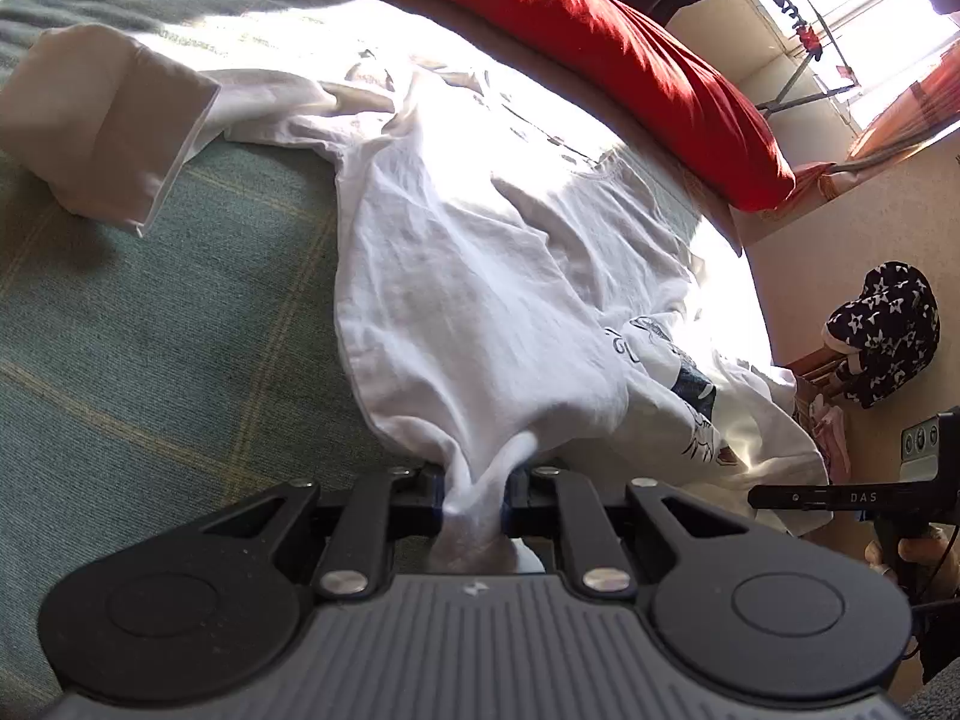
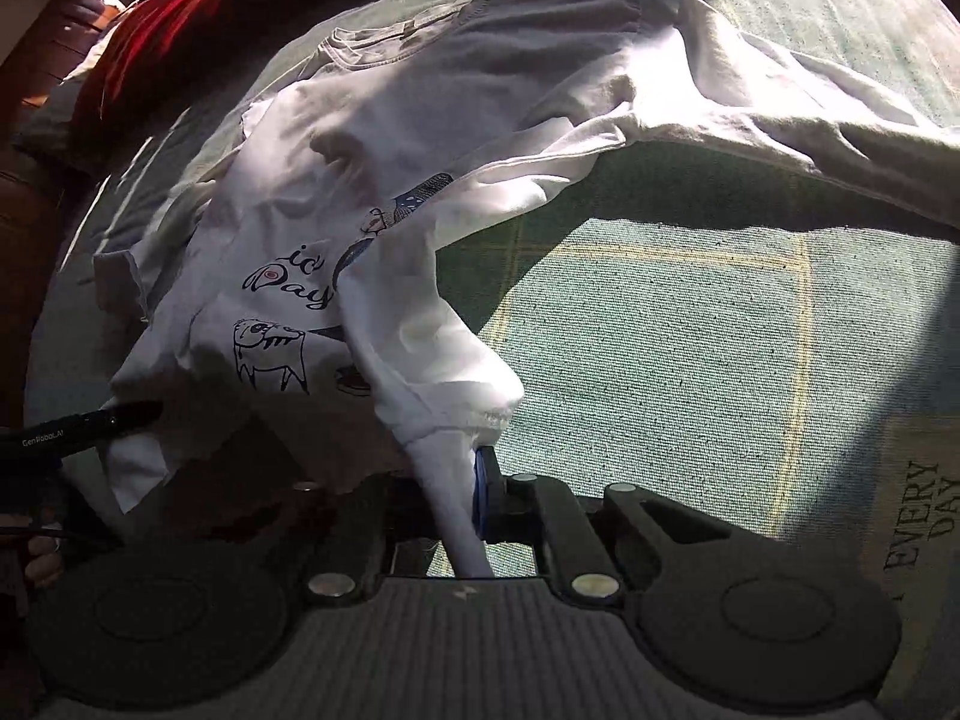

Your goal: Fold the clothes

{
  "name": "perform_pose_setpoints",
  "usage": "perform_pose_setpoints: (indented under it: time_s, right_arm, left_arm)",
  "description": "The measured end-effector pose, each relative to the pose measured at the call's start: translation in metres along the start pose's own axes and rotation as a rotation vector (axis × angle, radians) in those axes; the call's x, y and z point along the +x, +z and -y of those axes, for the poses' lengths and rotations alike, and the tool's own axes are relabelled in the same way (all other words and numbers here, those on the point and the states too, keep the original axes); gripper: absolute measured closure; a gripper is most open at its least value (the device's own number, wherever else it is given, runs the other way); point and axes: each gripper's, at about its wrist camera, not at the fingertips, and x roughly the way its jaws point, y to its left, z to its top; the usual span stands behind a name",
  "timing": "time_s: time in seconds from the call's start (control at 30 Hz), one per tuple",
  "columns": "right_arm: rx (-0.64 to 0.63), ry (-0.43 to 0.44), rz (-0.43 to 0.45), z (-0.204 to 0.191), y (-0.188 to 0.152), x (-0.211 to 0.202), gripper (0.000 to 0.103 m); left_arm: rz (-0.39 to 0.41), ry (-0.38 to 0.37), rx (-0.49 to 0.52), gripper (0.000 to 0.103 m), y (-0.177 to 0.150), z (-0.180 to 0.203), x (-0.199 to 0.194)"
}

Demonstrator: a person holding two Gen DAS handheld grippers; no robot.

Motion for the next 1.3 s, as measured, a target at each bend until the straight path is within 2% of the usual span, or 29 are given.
perform_pose_setpoints:
  time_s: [0.1, 0.23, 0.37, 0.4, 0.47, 0.5, 0.57, 0.63, 0.7, 0.83, 0.9, 1.03, 1.1, 1.23, 1.3]
  right_arm:
    - [0.023, 0.057, -0.028, -0.001, -0.005, -0.021, 0.095]
    - [0.069, 0.019, -0.101, 0.008, -0.026, -0.023, 0.097]
    - [0.115, -0.027, -0.177, 0.018, -0.047, -0.023, 0.097]
    - [0.127, -0.038, -0.196, 0.021, -0.053, -0.024, 0.097]
    - [0.15, -0.061, -0.233, 0.026, -0.063, -0.024, 0.095]
    - [0.161, -0.072, -0.252, 0.029, -0.069, -0.024, 0.092]
    - [0.151, -0.155, -0.303, 0.038, -0.077, -0.01, 0.089]
    - [0.141, -0.217, -0.33, 0.045, -0.081, -0.001, 0.088]
    - [0.131, -0.225, -0.318, 0.045, -0.08, -0.003, 0.086]
    - [0.104, -0.21, -0.235, 0.035, -0.06, -0.01, 0.075]
    - [0.066, -0.201, -0.18, 0.027, -0.044, -0.009, 0.073]
    - [0.01, -0.167, -0.097, 0.006, -0.015, 0.002, 0.058]
    - [-0.001, -0.144, -0.073, -0.006, -0.005, 0.013, 0.057]
    - [-0.024, -0.097, -0.025, -0.03, 0.017, 0.034, 0.057]
    - [-0.036, -0.074, 0.0, -0.042, 0.027, 0.045, 0.056]
  left_arm:
    - [-0.019, 0.015, 0.067, 0.09, 0.009, 0.011, -0.023]
    - [-0.097, 0.044, 0.096, 0.09, 0.005, 0.017, -0.04]
    - [-0.204, 0.083, 0.098, 0.09, -0.014, 0.007, -0.033]
    - [-0.247, 0.091, 0.086, 0.088, -0.019, 0.0, -0.025]
    - [-0.335, 0.117, 0.065, 0.073, -0.03, -0.014, -0.008]
    - [-0.38, 0.157, 0.065, 0.068, -0.035, -0.02, 0.002]
    - [-0.45, 0.235, 0.086, 0.066, -0.044, -0.029, 0.016]
    - [-0.469, 0.272, 0.105, 0.066, -0.048, -0.035, 0.015]
    - [-0.446, 0.292, 0.113, 0.062, -0.045, -0.037, 0.007]
    - [-0.35, 0.307, 0.165, 0.052, -0.023, -0.028, -0.005]
    - [-0.299, 0.308, 0.195, 0.048, -0.01, -0.026, -0.004]
    - [-0.21, 0.328, 0.224, 0.047, 0.019, -0.024, 0.01]
    - [-0.162, 0.349, 0.217, 0.047, 0.033, -0.028, 0.017]
    - [-0.043, 0.442, 0.15, 0.047, 0.057, -0.046, 0.016]
    - [0.027, 0.528, 0.133, 0.047, 0.066, -0.052, 0.015]
